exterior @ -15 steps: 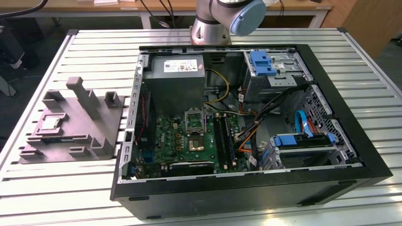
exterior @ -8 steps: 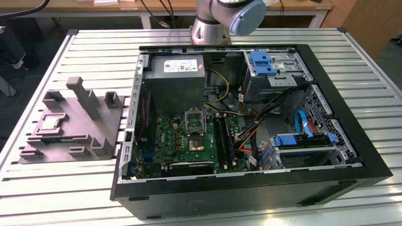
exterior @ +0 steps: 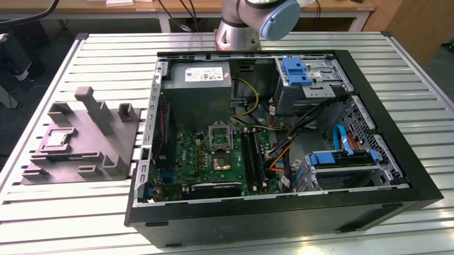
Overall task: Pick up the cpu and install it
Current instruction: 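Pick up the cpu and move it towards the insertion slot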
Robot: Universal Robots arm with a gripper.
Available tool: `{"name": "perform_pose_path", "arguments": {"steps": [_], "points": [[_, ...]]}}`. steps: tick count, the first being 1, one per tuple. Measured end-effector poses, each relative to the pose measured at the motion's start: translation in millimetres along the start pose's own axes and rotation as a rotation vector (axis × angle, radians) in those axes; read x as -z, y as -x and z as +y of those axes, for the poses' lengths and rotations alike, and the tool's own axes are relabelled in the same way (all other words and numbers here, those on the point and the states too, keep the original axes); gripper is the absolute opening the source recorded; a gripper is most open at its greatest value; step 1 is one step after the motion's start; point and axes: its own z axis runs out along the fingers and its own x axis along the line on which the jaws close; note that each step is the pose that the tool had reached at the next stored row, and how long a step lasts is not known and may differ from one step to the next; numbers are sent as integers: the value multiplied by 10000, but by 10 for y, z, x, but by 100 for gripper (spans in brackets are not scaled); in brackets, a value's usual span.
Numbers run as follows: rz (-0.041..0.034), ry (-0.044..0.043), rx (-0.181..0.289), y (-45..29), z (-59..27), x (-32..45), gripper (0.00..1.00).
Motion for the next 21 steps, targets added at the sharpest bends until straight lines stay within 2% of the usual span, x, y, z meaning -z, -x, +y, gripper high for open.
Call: {"name": "perform_pose_path", "arguments": {"steps": [7, 21], "points": [[0, -1, -10, -1, -2, -52, 71], [-2, 0, -12, -2, -3, -78, 71]]}}
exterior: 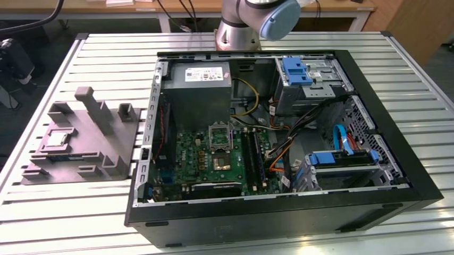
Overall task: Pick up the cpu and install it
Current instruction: 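Pick up the cpu and move it towards the insertion slot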
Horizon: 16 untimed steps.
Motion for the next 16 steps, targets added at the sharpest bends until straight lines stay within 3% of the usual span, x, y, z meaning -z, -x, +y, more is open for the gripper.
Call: {"name": "perform_pose_path", "arguments": {"steps": [16], "points": [[3, -2, -3, -2, -3, -54, 71]]}}
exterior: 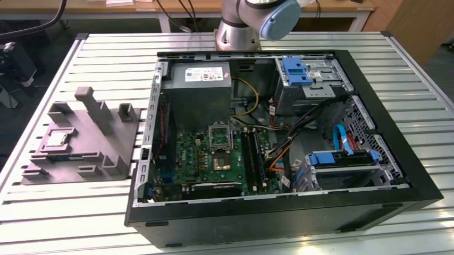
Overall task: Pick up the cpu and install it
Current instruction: 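Pick up the cpu and move it towards the insertion slot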
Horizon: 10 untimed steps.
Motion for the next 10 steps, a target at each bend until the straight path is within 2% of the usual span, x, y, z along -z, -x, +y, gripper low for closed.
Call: {"name": "perform_pose_path", "arguments": {"steps": [10], "points": [[-2, 1, 0, 0, 0, -10, 71]]}}
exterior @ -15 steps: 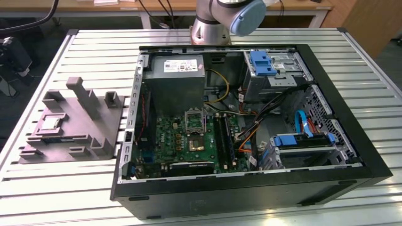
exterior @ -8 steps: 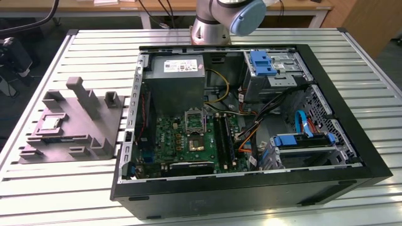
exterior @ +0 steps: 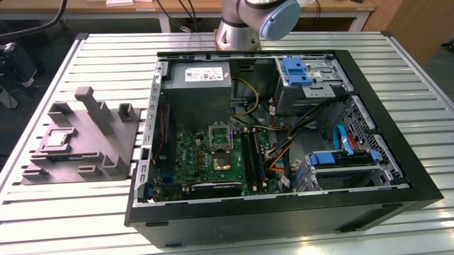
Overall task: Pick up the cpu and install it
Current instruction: 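Pick up the cpu and move it towards the insertion slot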
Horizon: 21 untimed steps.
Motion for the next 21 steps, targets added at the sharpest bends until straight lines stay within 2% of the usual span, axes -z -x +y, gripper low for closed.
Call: {"name": "perform_pose_path", "arguments": {"steps": [21], "points": [[1, -1, 1, -1, -2, -44, 71]]}}
